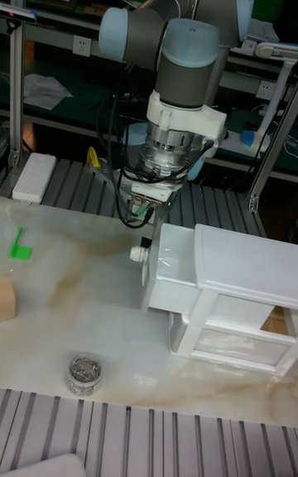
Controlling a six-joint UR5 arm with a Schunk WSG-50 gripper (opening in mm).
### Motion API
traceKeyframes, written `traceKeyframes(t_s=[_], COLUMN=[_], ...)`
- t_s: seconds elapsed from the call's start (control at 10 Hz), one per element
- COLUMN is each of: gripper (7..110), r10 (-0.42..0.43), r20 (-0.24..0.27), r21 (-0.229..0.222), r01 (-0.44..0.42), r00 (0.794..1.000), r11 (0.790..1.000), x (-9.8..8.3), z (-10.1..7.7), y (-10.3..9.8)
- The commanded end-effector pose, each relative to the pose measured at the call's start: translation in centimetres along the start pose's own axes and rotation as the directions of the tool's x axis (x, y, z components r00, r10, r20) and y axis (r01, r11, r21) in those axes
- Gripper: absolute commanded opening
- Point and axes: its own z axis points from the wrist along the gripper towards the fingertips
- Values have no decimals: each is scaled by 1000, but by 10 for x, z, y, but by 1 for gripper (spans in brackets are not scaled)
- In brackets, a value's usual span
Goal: Use the gripper to push and close the drawer
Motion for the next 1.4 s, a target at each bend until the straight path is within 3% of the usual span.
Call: traceKeyframes(t_s=[0.0,1.3], gripper=[7,7], r10=[4,38], r20=[-7,-2], r21=[0,20], r01=[-4,-38], r00=[1000,999], r11=[1000,999], x=[-8,-45], z=[-5,-1], y=[3,13])
